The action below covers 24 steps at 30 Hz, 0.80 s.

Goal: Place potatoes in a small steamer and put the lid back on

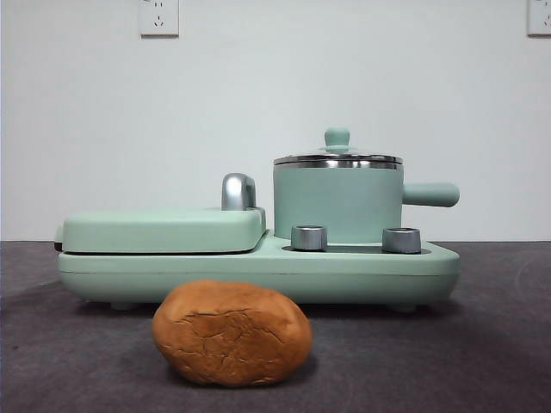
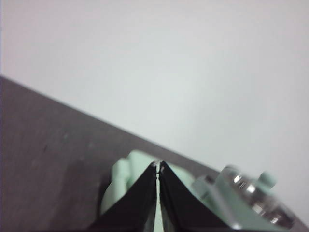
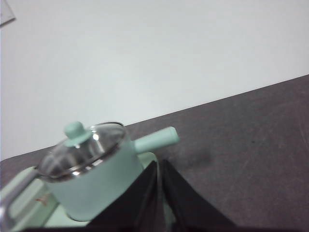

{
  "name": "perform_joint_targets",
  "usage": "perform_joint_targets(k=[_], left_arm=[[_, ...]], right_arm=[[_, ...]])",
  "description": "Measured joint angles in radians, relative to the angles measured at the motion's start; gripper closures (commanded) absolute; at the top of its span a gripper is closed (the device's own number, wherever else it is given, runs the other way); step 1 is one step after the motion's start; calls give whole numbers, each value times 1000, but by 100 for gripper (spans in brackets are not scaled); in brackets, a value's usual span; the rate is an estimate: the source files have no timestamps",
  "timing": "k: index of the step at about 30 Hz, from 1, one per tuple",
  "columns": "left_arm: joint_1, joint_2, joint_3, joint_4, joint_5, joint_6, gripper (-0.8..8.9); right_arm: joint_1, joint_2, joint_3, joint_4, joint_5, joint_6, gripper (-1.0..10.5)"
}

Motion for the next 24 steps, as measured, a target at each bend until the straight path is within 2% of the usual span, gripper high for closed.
perform_joint_targets(k=[5,9,17,24], left_arm=[[0,103,187,-140,72,50,805],[0,227,328,-240,155,162,806],[-5,468,542,-322,317,467,807],[-61,631,606,-354,359,812,807]], right_arm=[[0,111,188,-127,-68,-81,934],[0,219,294,-167,-145,-181,934],[0,427,388,-182,-313,-408,934],[5,520,418,-182,-327,-597,934]])
